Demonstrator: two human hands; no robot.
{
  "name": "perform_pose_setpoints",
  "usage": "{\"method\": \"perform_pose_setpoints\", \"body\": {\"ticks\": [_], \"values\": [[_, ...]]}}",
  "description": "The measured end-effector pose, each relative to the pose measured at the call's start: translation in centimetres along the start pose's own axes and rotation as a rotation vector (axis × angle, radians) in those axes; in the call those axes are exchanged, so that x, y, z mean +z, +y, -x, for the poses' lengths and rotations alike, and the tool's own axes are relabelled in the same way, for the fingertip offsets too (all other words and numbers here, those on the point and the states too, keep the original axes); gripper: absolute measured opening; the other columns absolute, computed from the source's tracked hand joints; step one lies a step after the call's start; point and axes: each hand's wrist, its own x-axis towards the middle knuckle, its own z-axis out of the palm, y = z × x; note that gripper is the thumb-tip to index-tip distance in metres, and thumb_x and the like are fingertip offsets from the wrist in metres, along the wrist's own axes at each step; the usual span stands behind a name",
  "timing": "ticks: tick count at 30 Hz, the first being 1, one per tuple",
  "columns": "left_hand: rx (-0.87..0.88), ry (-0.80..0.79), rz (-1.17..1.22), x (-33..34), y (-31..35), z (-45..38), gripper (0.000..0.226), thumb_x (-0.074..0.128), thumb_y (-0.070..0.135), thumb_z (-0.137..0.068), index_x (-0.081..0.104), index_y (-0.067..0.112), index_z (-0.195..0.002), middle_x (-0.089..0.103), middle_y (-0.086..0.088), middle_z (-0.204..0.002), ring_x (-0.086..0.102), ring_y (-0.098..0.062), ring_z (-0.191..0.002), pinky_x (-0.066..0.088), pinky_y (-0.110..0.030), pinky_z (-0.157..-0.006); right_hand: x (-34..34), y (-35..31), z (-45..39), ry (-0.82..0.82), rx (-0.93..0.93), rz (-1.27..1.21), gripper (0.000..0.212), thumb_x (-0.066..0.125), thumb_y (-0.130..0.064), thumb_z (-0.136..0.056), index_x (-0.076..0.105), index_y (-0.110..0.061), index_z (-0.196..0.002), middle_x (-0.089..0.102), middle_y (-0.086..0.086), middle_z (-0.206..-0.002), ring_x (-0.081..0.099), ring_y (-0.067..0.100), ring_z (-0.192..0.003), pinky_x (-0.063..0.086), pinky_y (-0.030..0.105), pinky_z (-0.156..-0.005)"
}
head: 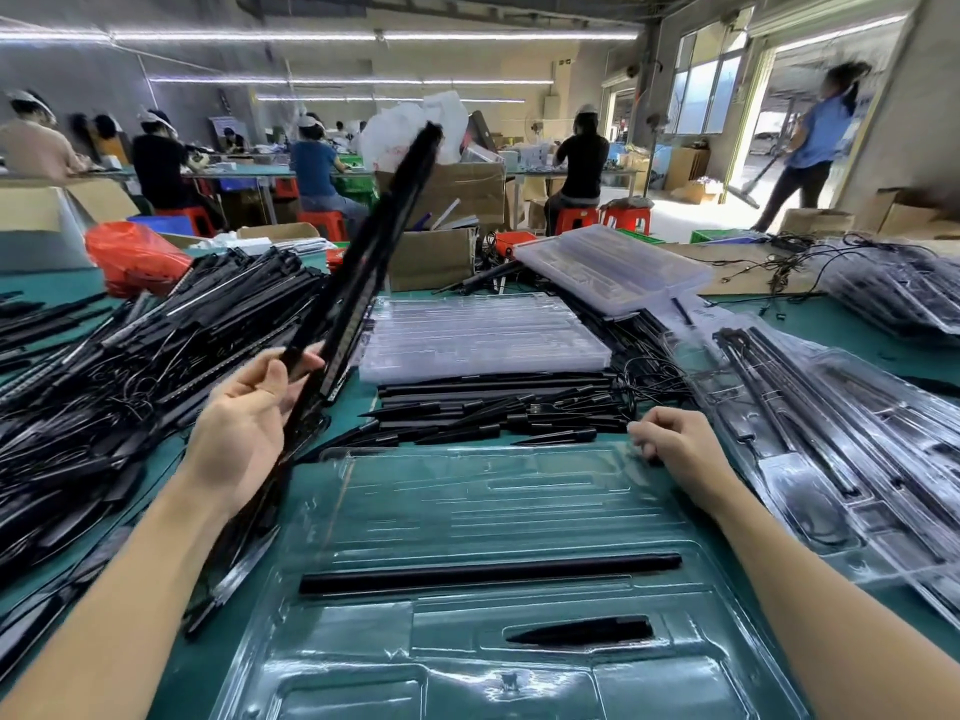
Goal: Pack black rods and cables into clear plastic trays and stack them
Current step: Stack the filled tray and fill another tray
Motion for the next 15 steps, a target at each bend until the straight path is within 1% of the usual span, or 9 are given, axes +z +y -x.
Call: {"method": "perform_pose_setpoints", "body": {"ticks": [2,4,6,8,10,11,13,14,15], "values": [[0.038,0.033,-0.004,0.2,1.2,-0.3,0.055,0.034,0.009,-0.105,0.077,0.029,-0.078,0.076,0.008,-0.101,0.068,-0.011,-0.101,0.049,-0.032,-0.097,0.0,0.0,-0.1,0.033,0.012,-0.043,0.027,0.068,-0.008,-0.089,0.063,0.003,-0.065,0.057,0.001,-0.047,0.049,0.011,-0.046,0.038,0.030,-0.057],[0.087,0.021,-0.026,0.3,2.6,-0.5,0.046,0.035,0.014,-0.106,0.073,0.028,-0.084,0.073,0.007,-0.104,0.067,-0.013,-0.099,0.053,-0.032,-0.090,0.1,-0.3,-0.2,0.083,0.035,-0.104,0.029,0.066,-0.009,-0.092,0.062,0.004,-0.066,0.055,0.004,-0.047,0.050,0.011,-0.043,0.040,0.030,-0.055],[0.124,-0.030,-0.074,0.7,4.0,-0.4,0.038,0.035,0.021,-0.106,0.070,0.029,-0.093,0.070,0.003,-0.109,0.065,-0.018,-0.103,0.054,-0.033,-0.083,0.3,-0.7,0.0,0.162,0.008,-0.036,0.034,0.066,-0.015,-0.094,0.060,0.002,-0.066,0.056,0.010,-0.049,0.051,0.014,-0.043,0.042,0.031,-0.055],[0.162,-0.066,-0.125,1.5,5.2,-0.3,0.038,0.035,0.025,-0.106,0.070,0.032,-0.094,0.071,0.004,-0.106,0.065,-0.016,-0.100,0.055,-0.029,-0.078,0.7,-1.6,0.3,0.266,-0.059,0.162,0.040,0.066,-0.024,-0.094,0.058,0.000,-0.063,0.056,0.010,-0.052,0.048,0.015,-0.046,0.041,0.031,-0.054],[0.187,-0.068,-0.173,2.6,5.9,-0.3,0.036,0.037,0.027,-0.106,0.069,0.032,-0.093,0.072,0.007,-0.100,0.067,-0.011,-0.092,0.056,-0.023,-0.073,1.7,-3.9,0.8,0.285,-0.105,0.113,0.040,0.065,-0.026,-0.095,0.058,-0.003,-0.063,0.054,0.005,-0.053,0.046,0.012,-0.048,0.039,0.030,-0.053],[0.198,-0.063,-0.215,3.3,6.1,-0.3,0.033,0.038,0.028,-0.106,0.068,0.031,-0.093,0.072,0.006,-0.099,0.067,-0.011,-0.089,0.056,-0.024,-0.072,2.5,-5.4,1.0,0.232,-0.108,0.004,0.036,0.064,-0.025,-0.095,0.060,-0.004,-0.067,0.055,0.004,-0.057,0.048,0.013,-0.051,0.041,0.031,-0.054],[0.213,-0.057,-0.306,4.9,6.0,-0.2,0.031,0.039,0.027,-0.107,0.066,0.028,-0.093,0.072,0.001,-0.097,0.067,-0.014,-0.088,0.055,-0.029,-0.076,4.2,-8.7,1.8,0.026,-0.104,-0.191,0.023,0.064,-0.026,-0.096,0.065,-0.008,-0.081,0.064,0.002,-0.067,0.056,0.015,-0.058,0.045,0.027,-0.053],[0.215,-0.062,-0.345,5.7,5.8,-0.1,0.030,0.040,0.026,-0.107,0.066,0.026,-0.092,0.072,-0.003,-0.099,0.067,-0.017,-0.090,0.055,-0.032,-0.078,5.0,-10.4,2.2,-0.105,-0.114,-0.253,0.022,0.063,-0.030,-0.096,0.066,-0.009,-0.094,0.070,0.000,-0.077,0.060,0.016,-0.062,0.046,0.025,-0.051],[0.217,-0.073,-0.384,6.5,5.6,0.0,0.029,0.040,0.025,-0.108,0.065,0.025,-0.092,0.073,-0.005,-0.101,0.067,-0.018,-0.093,0.055,-0.032,-0.080,5.9,-11.9,2.6,-0.233,-0.118,-0.330,0.031,0.062,-0.038,-0.096,0.064,-0.011,-0.109,0.074,0.001,-0.092,0.064,0.018,-0.065,0.047,0.024,-0.049]]}}
